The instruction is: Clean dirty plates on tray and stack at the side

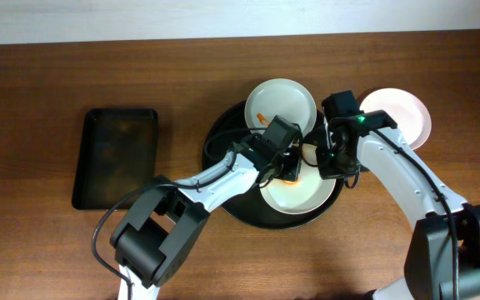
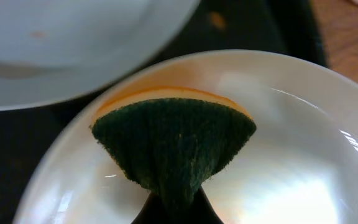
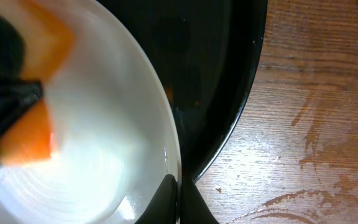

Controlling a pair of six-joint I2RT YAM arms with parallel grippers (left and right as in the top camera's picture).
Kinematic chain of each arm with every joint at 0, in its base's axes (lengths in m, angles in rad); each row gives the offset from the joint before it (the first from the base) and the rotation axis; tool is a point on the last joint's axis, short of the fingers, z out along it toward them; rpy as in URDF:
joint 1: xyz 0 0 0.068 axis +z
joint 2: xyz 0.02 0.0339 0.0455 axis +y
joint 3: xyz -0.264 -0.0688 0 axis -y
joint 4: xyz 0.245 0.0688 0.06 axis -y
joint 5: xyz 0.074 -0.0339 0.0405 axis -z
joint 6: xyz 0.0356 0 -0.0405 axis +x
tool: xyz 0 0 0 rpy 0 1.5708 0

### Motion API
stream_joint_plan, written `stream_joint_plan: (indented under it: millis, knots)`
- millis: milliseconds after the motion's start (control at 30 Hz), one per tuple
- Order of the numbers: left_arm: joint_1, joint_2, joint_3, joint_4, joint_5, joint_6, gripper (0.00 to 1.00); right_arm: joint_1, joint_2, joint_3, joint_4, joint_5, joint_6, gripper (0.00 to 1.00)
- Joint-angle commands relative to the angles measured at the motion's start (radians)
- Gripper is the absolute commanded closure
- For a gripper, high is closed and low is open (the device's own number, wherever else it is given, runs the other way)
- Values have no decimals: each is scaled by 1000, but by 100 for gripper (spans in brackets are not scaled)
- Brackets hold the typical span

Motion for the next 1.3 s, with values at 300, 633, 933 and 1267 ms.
stream_joint_plan:
  millis: [300,633,933,1267]
  knots:
    - [66,-18,-11,-75,-100,31,100,14,-24,23,2,-21,-11,96]
    - [37,-242,-12,-239,-274,33,100,14,-24,23,-3,-21,-10,96]
    - [-50,-198,-74,-234,-171,-28,100,14,-24,23,-6,-21,-11,96]
    - [-55,-25,-89,-117,-47,-58,100,14,-24,23,-6,-21,-11,96]
